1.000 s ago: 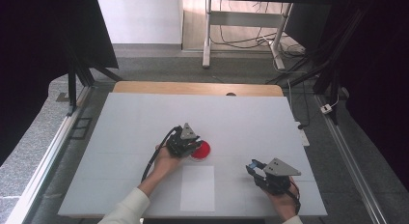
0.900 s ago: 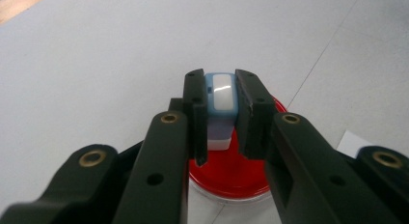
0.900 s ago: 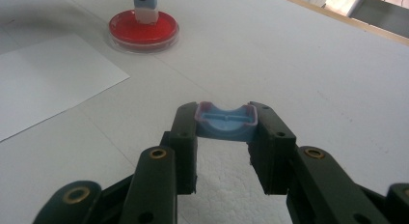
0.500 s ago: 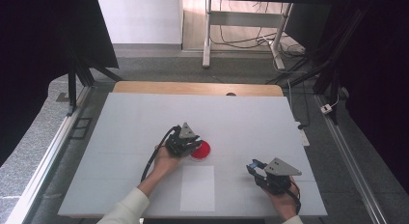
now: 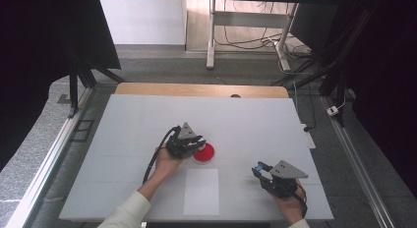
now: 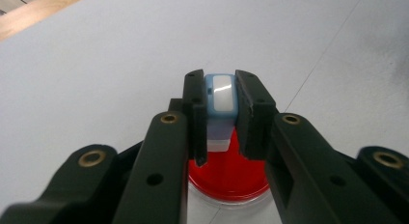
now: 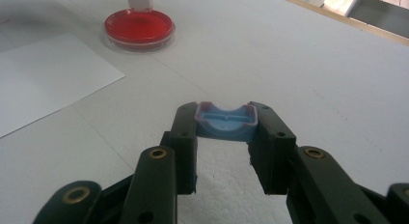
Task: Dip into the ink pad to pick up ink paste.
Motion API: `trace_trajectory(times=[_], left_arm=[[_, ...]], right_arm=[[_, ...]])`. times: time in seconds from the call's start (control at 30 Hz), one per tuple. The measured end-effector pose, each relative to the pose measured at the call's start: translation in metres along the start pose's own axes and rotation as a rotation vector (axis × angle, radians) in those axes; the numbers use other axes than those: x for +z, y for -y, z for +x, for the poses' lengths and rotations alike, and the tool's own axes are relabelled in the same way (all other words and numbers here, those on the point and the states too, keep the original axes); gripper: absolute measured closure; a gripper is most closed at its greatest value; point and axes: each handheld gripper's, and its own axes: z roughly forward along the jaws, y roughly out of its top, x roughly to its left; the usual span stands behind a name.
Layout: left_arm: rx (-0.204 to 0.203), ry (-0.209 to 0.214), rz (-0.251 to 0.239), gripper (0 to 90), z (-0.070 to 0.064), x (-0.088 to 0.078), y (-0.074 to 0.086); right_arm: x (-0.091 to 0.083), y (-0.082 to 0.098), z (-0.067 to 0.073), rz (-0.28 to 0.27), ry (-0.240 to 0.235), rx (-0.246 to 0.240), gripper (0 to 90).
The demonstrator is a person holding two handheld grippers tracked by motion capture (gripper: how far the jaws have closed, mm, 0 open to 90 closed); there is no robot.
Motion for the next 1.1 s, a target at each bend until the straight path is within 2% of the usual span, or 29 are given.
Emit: trace_trajectory(times=[0.2, 0.67, 0.9, 1.1], left_arm=[[-0.011, 0.024, -0.012, 75.6, 0.000, -0.009, -0.003], [-0.066, 0.087, -0.055, 75.5, 0.009, -0.038, -0.003], [-0.076, 0.118, -0.056, 75.5, 0.011, -0.049, 0.001], [-0.066, 0.138, -0.053, 75.5, 0.009, -0.059, 0.005]], right_arm=[[-0.001, 0.000, -0.001, -0.002, 0.004, 0.002, 64.4], [-0.001, 0.001, -0.001, -0.007, 0.008, 0.001, 64.4], [-0.001, 0.001, -0.002, -0.009, 0.009, 0.002, 64.4], [-0.002, 0.001, -0.002, -0.008, 0.012, 0.004, 64.4]])
